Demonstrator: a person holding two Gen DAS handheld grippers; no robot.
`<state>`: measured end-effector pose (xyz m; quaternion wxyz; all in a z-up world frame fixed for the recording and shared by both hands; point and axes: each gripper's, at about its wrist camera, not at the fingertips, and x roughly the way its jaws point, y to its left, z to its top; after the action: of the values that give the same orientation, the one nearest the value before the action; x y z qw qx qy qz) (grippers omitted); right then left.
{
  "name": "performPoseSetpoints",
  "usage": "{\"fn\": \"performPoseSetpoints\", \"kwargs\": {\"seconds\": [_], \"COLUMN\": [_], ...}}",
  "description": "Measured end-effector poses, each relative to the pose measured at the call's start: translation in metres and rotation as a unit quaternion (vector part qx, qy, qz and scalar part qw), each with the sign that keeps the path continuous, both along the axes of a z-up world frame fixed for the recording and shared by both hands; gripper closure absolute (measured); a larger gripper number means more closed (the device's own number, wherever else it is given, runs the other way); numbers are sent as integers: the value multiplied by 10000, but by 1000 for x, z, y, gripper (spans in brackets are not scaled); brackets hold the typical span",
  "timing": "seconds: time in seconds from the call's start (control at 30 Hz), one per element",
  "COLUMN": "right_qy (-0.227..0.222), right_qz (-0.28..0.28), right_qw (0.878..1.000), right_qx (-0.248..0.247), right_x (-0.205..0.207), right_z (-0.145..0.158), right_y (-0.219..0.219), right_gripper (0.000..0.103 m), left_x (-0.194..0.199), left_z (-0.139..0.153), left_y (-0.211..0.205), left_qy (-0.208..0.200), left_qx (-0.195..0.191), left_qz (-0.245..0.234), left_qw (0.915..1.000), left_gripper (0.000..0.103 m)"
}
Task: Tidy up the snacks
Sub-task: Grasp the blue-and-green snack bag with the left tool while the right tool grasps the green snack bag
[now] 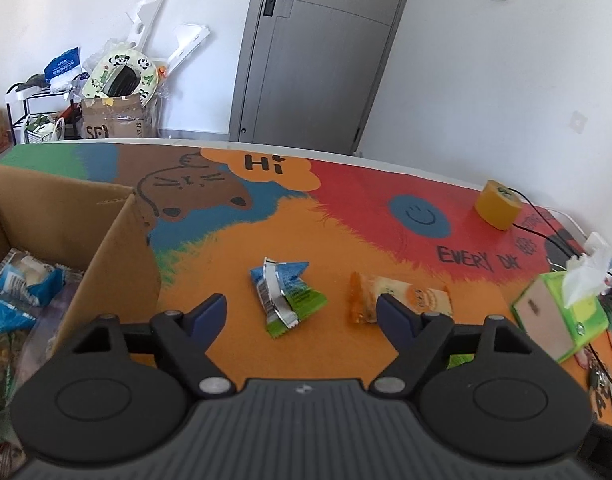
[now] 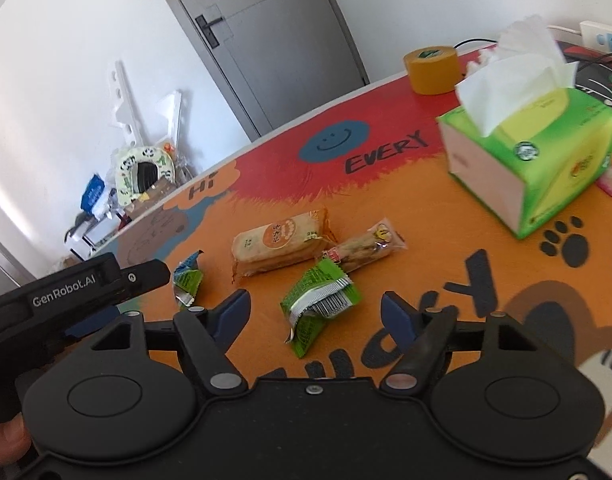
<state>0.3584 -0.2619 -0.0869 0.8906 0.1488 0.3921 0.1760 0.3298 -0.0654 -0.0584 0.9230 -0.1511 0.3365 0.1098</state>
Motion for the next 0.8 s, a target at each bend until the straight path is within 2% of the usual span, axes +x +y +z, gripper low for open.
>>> {"fn": "performPoseSetpoints", "kwargs": {"seconds": [0.13,0.27,0.33,0.4,0.67,0.8], "right_qy": [15,26,1,62,-20,-18], "right_qz": [86,178,284,406,146,38], "right_qw": [9998,9995,9994,9992,9999,10000], "right_qx": [-181,-265,-209,32,39,75], "right_x": [9,13,14,16,25,29], "right_z": [-7,-14,-14,-14,-11,-13], "right_y": [10,19,20,16,2,-1], "right_gripper": [33,50,54,69,71,71], "left_x": [13,26,31,36,44,45], "left_z": [-4,-13,-18,-23,-38,-41], "left_y": [2,7,8,8,6,6], "left_qy": [6,130,173,220,282,234], "left_qx": [61,75,64,72,100,228], "left_qz": [79,176,200,207,257,303], "left_qw": [9999,9997,9996,9995,9992,9990], "left_gripper": [22,22,22,22,22,28]}}
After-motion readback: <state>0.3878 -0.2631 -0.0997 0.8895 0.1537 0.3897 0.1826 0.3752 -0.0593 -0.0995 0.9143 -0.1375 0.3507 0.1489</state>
